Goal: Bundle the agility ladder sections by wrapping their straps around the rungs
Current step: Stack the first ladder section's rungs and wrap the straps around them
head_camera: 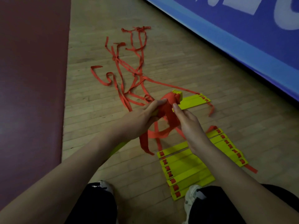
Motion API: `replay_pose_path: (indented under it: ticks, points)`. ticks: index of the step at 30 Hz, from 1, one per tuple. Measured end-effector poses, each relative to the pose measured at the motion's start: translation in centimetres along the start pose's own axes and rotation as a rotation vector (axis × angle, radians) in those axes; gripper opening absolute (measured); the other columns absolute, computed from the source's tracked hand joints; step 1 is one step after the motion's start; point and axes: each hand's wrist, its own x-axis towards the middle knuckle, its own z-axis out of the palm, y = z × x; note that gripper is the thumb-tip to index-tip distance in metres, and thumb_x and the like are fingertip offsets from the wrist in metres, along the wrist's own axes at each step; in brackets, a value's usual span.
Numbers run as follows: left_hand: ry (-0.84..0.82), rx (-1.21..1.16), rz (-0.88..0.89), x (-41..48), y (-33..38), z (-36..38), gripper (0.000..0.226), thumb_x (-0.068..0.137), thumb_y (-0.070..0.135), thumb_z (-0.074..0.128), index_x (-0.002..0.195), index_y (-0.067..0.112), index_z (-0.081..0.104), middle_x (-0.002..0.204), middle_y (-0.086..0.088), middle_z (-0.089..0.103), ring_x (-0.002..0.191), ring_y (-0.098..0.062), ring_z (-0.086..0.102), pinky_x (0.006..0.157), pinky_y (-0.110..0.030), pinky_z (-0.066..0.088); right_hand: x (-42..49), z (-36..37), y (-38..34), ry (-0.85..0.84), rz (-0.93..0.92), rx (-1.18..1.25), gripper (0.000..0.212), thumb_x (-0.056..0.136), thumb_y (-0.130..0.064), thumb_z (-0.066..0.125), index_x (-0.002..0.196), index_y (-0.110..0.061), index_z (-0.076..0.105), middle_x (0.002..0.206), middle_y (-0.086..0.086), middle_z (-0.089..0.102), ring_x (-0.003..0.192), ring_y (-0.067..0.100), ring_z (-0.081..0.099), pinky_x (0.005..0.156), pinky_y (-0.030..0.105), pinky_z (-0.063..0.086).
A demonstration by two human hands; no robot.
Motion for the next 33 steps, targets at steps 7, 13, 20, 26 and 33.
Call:
replay_pose_path:
  ticks: [7,13,20,26,33]
  points:
    - [0.0,-0.024,-0.011,-0.9,-0.2,0.0,0.052,0.099,0.019,0.049,0.146,0.019,0.027,0.126,0.0,0.049,0.107,-0.014,0.051,0.086,-0.022,0.038,-0.1,-1.3,-0.2,-0.154,-0.065,0.101,0.02,0.094,-0.027,0.057,0.077,-0.018,0.063,0.071,-0.001,0.064,0.066,0.011,0.059,0.065,0.025,0.046]
    - [-0.026,-0.048,-0.01,-1.1,0.0,-0.4,0.052,0.099,0.018,0.049,0.145,0.018,0.026,0.117,0.008,0.044,0.1,-0.007,0.048,0.081,-0.015,0.036,-0.4,-1.6,-0.5,-0.286,-0.134,0.122,0.026,0.083,-0.02,0.069,0.059,-0.024,0.06,0.071,-0.001,0.058,0.078,0.015,0.051,0.079,0.033,0.037]
    - [-0.011,-0.091,0.029,-1.1,0.6,-1.2,0.052,0.098,0.015,0.051,0.143,0.015,0.025,0.113,0.007,0.045,0.082,0.001,0.048,0.074,-0.009,0.039,-0.9,-1.0,-0.6,-0.345,-0.096,0.174,0.01,0.086,-0.021,0.064,0.089,-0.014,0.071,0.082,0.0,0.071,0.077,0.005,0.064,0.075,0.019,0.046]
    - [-0.01,-0.08,0.058,-1.2,0.7,-1.1,0.051,0.098,0.014,0.051,0.142,0.012,0.027,0.111,0.006,0.044,0.085,0.001,0.045,0.076,-0.004,0.035,-0.5,-0.4,-0.3,-0.319,-0.039,0.204,0.037,0.088,-0.038,0.059,0.11,-0.008,0.063,0.096,0.0,0.073,0.091,0.011,0.068,0.084,0.029,0.051]
    - [-0.073,-0.166,-0.101,-1.4,-0.2,-0.4,0.058,0.098,0.019,0.049,0.14,0.015,0.009,0.103,-0.005,0.054,0.088,-0.018,0.061,0.082,-0.034,0.051,-1.4,-0.2,-0.3,-0.422,-0.026,0.092,0.011,0.095,-0.014,0.053,0.092,-0.014,0.063,0.061,-0.009,0.066,0.059,0.001,0.061,0.064,0.018,0.048]
